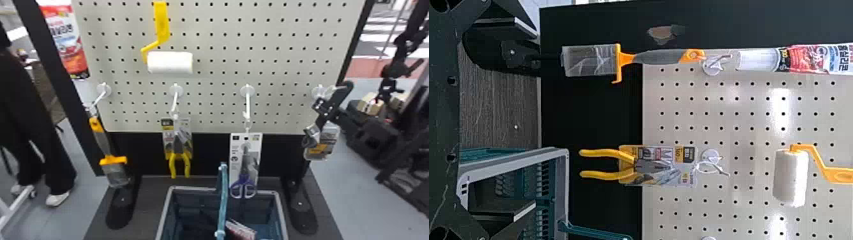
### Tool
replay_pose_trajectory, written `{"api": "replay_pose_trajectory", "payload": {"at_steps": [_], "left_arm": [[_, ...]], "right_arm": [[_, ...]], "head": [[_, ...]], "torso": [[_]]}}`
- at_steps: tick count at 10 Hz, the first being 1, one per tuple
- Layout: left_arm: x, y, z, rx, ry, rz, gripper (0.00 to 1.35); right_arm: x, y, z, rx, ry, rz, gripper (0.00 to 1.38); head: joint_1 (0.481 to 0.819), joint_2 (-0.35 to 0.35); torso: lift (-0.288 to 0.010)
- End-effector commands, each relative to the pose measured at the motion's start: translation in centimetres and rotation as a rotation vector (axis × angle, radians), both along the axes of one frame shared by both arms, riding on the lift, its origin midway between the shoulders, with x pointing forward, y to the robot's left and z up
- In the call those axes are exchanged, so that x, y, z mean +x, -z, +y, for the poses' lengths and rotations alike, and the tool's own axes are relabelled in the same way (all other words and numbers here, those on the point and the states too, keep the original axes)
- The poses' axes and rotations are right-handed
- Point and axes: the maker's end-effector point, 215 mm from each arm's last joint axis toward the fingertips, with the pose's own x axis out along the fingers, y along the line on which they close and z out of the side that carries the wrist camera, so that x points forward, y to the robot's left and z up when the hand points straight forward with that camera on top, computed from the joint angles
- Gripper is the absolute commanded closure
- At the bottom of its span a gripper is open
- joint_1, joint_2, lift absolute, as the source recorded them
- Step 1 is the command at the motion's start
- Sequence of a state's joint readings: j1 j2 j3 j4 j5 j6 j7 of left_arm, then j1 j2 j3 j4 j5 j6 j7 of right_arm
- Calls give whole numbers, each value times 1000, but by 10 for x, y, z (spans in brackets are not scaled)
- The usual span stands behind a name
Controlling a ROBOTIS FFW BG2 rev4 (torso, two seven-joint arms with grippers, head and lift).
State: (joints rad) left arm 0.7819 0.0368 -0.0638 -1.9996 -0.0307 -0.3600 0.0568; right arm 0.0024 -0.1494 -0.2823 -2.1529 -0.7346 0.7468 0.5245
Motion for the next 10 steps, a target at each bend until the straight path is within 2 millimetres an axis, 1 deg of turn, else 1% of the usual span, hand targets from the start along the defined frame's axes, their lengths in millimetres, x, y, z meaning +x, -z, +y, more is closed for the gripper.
{"api": "replay_pose_trajectory", "payload": {"at_steps": [1,5,7,9,10], "left_arm": [[1,-1,0,1,1,-2,117],[0,3,0,1,1,3,117],[1,3,0,-1,0,0,117],[0,5,0,-1,0,5,117],[1,4,0,0,1,0,117]], "right_arm": [[-5,19,1,19,12,33,1168],[-21,64,12,59,58,102,1168],[-24,89,16,77,86,144,1168],[-25,107,32,84,69,177,1171],[-28,117,46,94,49,195,1171]], "head": [[549,0],[549,0],[549,0],[549,0],[549,0]], "torso": [[-100],[-100],[-100],[-100],[-100]]}}
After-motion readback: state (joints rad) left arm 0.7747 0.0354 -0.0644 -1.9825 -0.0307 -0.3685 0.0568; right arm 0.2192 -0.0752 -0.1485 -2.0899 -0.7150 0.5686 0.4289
